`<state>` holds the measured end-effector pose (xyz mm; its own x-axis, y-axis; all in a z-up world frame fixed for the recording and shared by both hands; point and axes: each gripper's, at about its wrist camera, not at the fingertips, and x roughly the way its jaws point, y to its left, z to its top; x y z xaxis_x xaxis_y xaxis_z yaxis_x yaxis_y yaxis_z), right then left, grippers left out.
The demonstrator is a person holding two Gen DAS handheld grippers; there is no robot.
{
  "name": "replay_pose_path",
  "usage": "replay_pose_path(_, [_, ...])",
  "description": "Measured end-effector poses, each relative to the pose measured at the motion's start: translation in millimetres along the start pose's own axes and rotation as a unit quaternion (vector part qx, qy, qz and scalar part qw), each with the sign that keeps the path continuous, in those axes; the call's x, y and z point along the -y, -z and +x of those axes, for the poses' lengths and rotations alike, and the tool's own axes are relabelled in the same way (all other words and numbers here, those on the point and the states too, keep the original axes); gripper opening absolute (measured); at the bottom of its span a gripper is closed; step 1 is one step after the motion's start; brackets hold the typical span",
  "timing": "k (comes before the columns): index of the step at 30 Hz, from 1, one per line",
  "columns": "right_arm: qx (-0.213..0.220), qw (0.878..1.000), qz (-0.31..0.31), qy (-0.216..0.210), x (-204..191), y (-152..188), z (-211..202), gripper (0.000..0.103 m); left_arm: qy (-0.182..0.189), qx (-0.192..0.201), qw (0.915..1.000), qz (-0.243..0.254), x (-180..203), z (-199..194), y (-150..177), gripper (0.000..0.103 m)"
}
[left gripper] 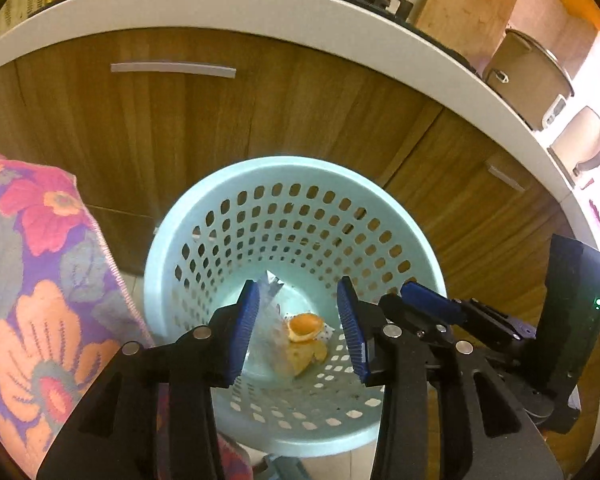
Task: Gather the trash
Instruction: 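Carry the bag and peel over the basket and open both tools, then move both tools back over the table toward the snack wrapper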
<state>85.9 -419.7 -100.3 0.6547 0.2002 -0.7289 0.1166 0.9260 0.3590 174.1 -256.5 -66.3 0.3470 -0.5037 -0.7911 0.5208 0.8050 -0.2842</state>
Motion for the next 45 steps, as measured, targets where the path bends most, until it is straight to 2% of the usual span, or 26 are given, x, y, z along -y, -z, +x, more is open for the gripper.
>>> replay_pose_path(7, [0.029, 0.999, -0.026, -0.010, -29.7, -6.9, -31.1, 0.031, 0.003, 0.046, 0.9989, 0.002, -3.5, -47.1, 9.7, 0.041])
replay_pose_path(9, [0.041, 0.998, -0.037, -0.015, -43.0, -10.1, -41.5, 0.031, -0.002, 0.069, 0.9976, 0.003, -7.1, -71.2, 13.2, 0.043])
replay_pose_path(12, [0.057, 0.997, -0.056, -0.023, -67.8, -15.1, -55.3, 0.031, 0.009, 0.102, 0.9947, 0.007, -11.5, -104.4, 19.5, 0.049])
replay_pose_path(16, [0.070, 0.993, -0.087, -0.032, -103.2, -19.1, -66.9, 0.031, 0.000, 0.146, 0.9893, 0.000, -21.3, -149.2, 27.6, 0.049])
replay_pose_path(23, [0.077, 0.983, -0.152, -0.070, -178.6, -17.2, -70.9, 0.031, -0.043, 0.221, 0.9741, -0.017, -57.4, -234.8, 48.1, 0.051])
replay_pose_path(27, [0.078, 0.974, -0.189, -0.095, -221.8, -9.2, -67.0, 0.043, -0.084, 0.247, 0.9649, -0.024, -82.8, -270.5, 63.1, 0.052])
replay_pose_path(29, [0.081, 0.968, -0.212, -0.110, -246.7, -2.0, -65.9, 0.044, -0.103, 0.261, 0.9591, -0.038, -101.8, -287.2, 73.6, 0.053])
replay_pose_path(33, [0.074, 0.958, -0.248, -0.125, -289.2, 10.6, -58.5, 0.044, -0.128, 0.278, 0.9492, -0.072, -140.0, -311.4, 88.8, 0.055])
replay_pose_path(37, [0.064, 0.949, -0.278, -0.135, -322.5, 21.8, -45.0, 0.044, -0.163, 0.280, 0.9418, -0.092, -173.4, -322.2, 100.4, 0.055])
replay_pose_path(38, [0.060, 0.947, -0.284, -0.138, -330.3, 25.1, -40.9, 0.044, -0.169, 0.277, 0.9410, -0.096, -181.3, -323.2, 103.1, 0.056])
replay_pose_path(40, [0.054, 0.943, -0.294, -0.145, -341.8, 30.8, -33.8, 0.044, -0.178, 0.271, 0.9406, -0.101, -193.4, -322.0, 107.1, 0.065])
replay_pose_path(42, [0.049, 0.940, -0.305, -0.147, -352.9, 36.7, -24.8, 0.044, -0.204, 0.260, 0.9382, -0.103, -202.9, -317.8, 108.6, 0.066])
replay_pose_path(45, [0.041, 0.934, -0.322, -0.148, -362.4, 44.3, -13.3, 0.044, -0.206, 0.230, 0.9447, -0.110, -218.7, -309.0, 106.7, 0.066])
